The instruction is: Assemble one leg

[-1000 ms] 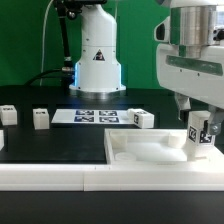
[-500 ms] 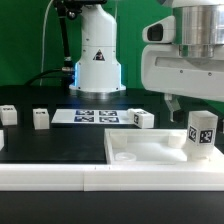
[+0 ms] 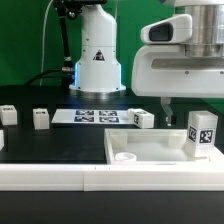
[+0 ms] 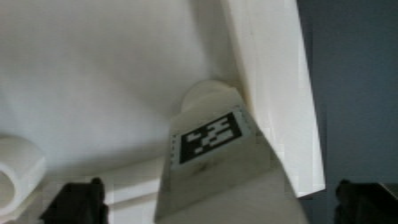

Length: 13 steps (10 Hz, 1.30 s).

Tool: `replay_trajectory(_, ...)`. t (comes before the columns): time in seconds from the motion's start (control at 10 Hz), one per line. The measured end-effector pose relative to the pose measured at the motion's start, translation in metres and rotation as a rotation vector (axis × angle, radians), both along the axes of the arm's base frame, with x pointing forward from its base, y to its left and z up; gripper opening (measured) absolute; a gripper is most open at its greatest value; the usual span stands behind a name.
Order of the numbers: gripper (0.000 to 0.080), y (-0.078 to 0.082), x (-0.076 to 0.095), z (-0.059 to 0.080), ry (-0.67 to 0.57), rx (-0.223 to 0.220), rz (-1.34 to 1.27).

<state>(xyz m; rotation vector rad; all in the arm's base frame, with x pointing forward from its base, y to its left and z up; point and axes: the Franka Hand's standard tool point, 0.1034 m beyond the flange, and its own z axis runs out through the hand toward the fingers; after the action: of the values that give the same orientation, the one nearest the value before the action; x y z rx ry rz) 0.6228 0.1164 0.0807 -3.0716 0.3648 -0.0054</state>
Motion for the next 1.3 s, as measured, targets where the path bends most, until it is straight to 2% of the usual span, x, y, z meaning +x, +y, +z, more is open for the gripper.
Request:
replay_trajectory(0.4, 0.0649, 0.0077, -0.0009, -0.0004, -0.019, -0.039, 0.296)
replay_trajectory(0.5, 0.0611, 0.0069, -0.0008, -0.0004, -0.019, -0.039, 0.311)
replay_trajectory(0.6, 0.0611, 0.0068, -0.0008, -0.0004, -0.019, -0.039, 0.311)
replay_trajectory(0.8, 0.0319, 0.0066, -0.0007, -0.0004, -0.019, -0.04, 0.311)
replay_trajectory(1.0, 0.0289, 0.0061, -0.0006, -0.0004, -0.019, -0.039, 0.3)
replay_trajectory(1.3, 0.0289, 0.0062, -0.0006, -0.0003, -0.018, -0.036, 0.256)
